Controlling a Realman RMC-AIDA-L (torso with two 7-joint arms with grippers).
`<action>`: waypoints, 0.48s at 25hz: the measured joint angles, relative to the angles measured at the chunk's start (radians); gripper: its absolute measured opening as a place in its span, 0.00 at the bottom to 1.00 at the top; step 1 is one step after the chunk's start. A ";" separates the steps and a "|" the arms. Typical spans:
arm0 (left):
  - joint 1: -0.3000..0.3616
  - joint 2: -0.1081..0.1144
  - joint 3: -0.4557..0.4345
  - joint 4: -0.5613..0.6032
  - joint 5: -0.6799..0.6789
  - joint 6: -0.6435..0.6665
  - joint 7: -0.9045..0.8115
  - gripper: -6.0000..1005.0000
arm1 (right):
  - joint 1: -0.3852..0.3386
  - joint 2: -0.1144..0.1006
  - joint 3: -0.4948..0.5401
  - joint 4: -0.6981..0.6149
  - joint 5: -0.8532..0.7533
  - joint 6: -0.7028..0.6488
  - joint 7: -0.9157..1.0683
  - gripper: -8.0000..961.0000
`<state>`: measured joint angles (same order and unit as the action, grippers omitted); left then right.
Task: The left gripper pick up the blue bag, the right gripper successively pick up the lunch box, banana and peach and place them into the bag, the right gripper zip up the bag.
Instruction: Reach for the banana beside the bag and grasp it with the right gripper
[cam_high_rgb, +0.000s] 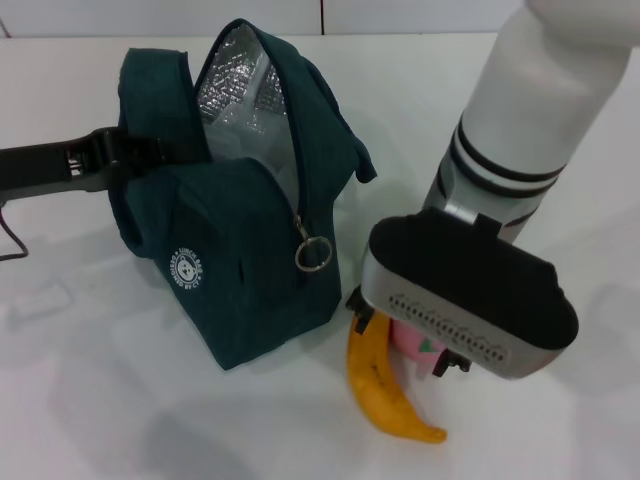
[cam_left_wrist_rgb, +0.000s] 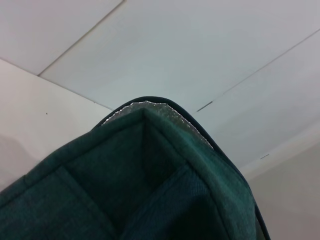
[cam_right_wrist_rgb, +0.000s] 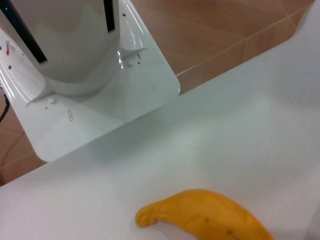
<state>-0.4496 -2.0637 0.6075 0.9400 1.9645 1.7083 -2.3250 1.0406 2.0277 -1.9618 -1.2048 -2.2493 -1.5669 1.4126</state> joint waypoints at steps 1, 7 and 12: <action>0.001 0.000 0.000 0.000 0.000 0.000 0.002 0.04 | 0.000 0.000 -0.007 0.004 0.002 0.006 -0.002 0.90; -0.001 -0.001 0.007 -0.001 0.001 0.002 0.011 0.04 | 0.016 0.000 -0.059 0.051 0.011 0.074 -0.004 0.90; -0.007 0.000 0.008 -0.001 0.005 0.002 0.014 0.04 | 0.046 0.000 -0.076 0.085 0.022 0.119 -0.005 0.90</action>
<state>-0.4566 -2.0638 0.6155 0.9387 1.9697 1.7104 -2.3109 1.0862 2.0278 -2.0381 -1.1194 -2.2271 -1.4477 1.4075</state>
